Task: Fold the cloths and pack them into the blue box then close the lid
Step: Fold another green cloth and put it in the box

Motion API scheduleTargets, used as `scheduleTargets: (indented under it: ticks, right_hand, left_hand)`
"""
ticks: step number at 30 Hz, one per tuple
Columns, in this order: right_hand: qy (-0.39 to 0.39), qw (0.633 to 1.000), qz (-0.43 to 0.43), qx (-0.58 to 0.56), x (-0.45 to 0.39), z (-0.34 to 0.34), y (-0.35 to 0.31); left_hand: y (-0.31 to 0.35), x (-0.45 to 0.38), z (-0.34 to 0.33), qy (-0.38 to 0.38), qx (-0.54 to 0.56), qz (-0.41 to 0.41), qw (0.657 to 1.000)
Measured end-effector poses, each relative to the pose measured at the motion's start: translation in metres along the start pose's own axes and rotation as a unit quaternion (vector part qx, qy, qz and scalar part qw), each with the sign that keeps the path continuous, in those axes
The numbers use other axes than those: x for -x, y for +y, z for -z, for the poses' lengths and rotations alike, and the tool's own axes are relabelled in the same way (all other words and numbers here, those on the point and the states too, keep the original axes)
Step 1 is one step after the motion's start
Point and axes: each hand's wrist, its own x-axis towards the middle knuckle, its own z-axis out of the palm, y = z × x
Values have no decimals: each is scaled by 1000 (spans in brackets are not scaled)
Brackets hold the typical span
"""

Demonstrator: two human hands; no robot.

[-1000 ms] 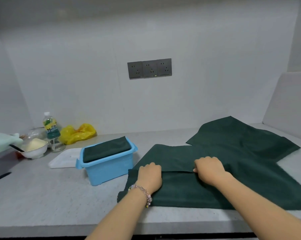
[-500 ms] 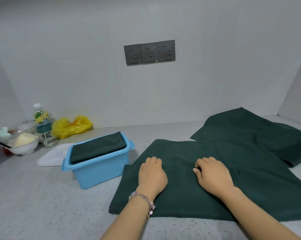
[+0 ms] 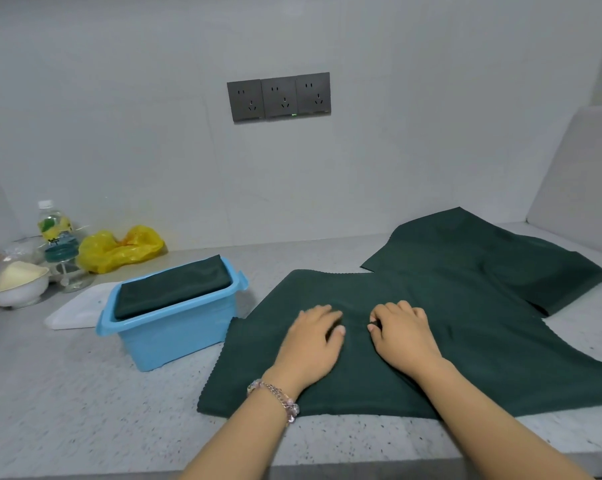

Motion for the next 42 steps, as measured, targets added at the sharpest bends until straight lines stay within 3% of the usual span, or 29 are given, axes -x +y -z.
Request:
scheduleTargets:
  ticks: [2,4,12,20,25,28,30,33,36,42]
  right_hand:
    - [-5,1000,-2,-4,-1,0,-1]
    - [-14,1000,0,8,0,2,0]
    - [-27,998,-22,45,14,22,62]
    - [-26,988,-129,76,27,39,119]
    - [-36,974,-202,99,34,46,120]
    - [-23,977,-152,151,31,47,100]
    - [-6,989,-97,108,26,44,78]
    - [-42,999,-22,2,18,34,41]
    - [-96,995,-8,-25,15,25,23]
    - [-66,997,-11,-28,14,7,21]
  left_hand:
    - [1,-1,-6,-107,-65,13,992]
    - [-2,-3,-7,-143,-102,20,984]
    - [-3,-2,-3,-157,-119,27,980]
    - [-1,-2,-4,-156,-123,27,980]
    - [0,-2,-5,-158,-125,29,979]
    - [2,-2,-5,-153,-125,32,980]
    - [6,-3,-6,-152,-123,32,980]
    - [8,-5,-4,-164,-116,32,979]
    - [10,-15,7,-184,-106,31,977]
    - [2,-72,15,-120,-118,24,985]
